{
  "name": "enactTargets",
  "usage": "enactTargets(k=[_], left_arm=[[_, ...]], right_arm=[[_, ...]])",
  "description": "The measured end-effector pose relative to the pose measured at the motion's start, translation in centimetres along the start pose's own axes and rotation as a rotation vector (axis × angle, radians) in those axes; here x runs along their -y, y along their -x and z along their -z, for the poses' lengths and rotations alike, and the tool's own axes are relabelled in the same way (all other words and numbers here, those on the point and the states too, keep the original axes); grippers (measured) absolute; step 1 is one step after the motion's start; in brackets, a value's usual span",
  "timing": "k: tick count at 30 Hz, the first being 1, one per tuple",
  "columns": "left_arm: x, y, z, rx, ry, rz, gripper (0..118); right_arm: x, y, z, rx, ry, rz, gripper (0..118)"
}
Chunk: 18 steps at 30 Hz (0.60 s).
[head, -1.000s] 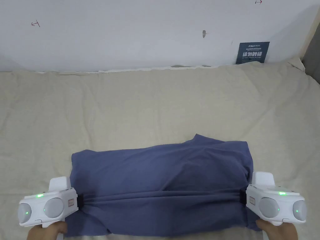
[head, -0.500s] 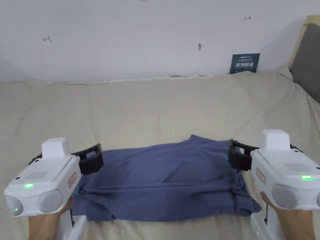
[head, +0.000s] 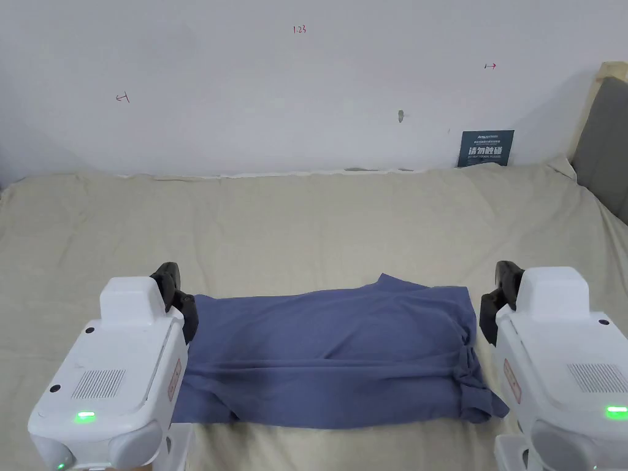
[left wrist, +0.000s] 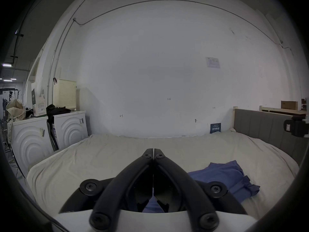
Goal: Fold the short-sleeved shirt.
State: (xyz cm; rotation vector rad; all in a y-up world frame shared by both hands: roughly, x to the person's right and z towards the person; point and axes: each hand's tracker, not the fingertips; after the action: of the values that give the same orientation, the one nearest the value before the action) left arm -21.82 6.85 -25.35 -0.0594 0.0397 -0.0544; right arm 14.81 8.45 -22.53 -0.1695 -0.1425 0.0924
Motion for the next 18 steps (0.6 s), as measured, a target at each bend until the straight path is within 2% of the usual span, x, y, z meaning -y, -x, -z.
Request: enactTargets(k=[7,12,16,17,18], left_arm=[[0.1,1.4,1.7,0.027,0.111,-0.029,0],[2.0,3.0,5.8,0.036,0.358,0.0,0],[5.6,5.6,10.2,0.05,0.588,-0.109,1],[6.7,6.3,11.3,0.058,0.653,-0.133,4],[7.8,6.9,12.2,0.045,0.701,-0.144,12]], right_arm=[[-0.3,0.8,-0.3,-0.008,0.011,-0.002,2],[-0.3,0.8,0.7,-0.01,0.03,0.003,2],[0.2,0.9,2.0,-0.004,0.057,-0.003,2],[0.4,0.9,2.4,-0.005,0.067,-0.005,2],[0.6,0.7,2.8,-0.007,0.076,-0.006,2]])
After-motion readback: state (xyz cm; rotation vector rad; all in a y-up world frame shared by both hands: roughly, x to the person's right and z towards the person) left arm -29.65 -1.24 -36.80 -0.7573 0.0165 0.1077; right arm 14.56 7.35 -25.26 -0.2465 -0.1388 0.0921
